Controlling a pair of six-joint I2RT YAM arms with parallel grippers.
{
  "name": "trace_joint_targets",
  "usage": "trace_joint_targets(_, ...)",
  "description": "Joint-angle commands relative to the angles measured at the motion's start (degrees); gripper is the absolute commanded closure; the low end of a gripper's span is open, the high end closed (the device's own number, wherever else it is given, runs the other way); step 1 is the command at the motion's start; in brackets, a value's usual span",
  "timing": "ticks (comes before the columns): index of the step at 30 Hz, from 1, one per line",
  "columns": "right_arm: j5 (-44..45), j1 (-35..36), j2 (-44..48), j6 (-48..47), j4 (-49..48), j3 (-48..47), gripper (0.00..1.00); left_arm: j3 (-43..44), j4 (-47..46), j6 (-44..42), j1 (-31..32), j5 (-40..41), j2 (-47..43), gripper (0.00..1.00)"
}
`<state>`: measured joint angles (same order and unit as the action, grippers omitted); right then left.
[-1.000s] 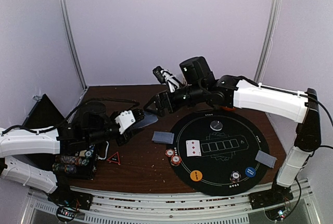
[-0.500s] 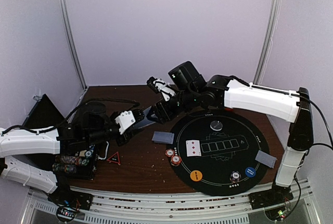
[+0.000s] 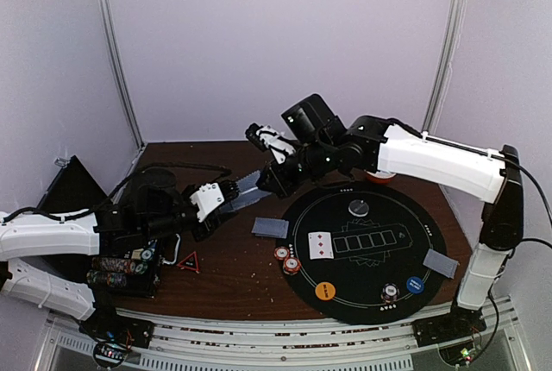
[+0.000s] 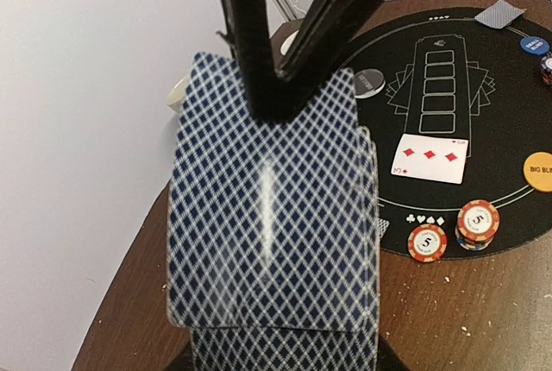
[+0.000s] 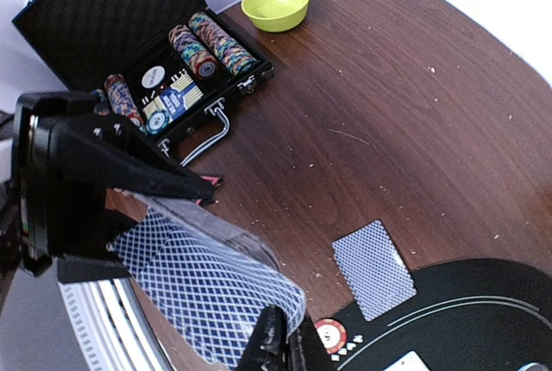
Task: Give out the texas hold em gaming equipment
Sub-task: Pick up the poker card from the face-down deck piles, then flop the poker card in the community card area.
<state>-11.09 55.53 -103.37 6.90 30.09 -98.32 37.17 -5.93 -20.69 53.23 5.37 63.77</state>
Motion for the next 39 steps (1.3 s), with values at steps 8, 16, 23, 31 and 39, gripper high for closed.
trace_joint_targets(8, 5.99, -1.18, 10.37, -3.61, 6.72, -0.54, 1.0, 0.39, -3.91, 0.12, -0.06, -0.47, -0.31, 0.59)
trace_joint_targets(16, 42.04, -2.37, 22.21, -19.48, 7.68, 15.81, 1.0, 0.45, -3.9, 0.12, -0.05, -0.45, -0.56, 0.6)
trace_joint_targets(23, 48.7, -1.62, 18.79, -35.36, -2.88, 33.57, 1.0, 0.45, -3.82, 0.13, -0.06, -0.2, 0.11, 0.59)
trace_joint_targets(31, 52.98, -1.86, 14.89, -48.82, -19.29, 42.69, 1.0, 0.28, -3.91, 0.09, -0.06, 0.14, 0.52, 0.6)
trace_joint_targets(39, 45.79, -1.92, 11.25, -52.19, -19.16, 47.97, 1.0, 0.38, -3.84, 0.03, -0.05, 0.12, 0.29, 0.59)
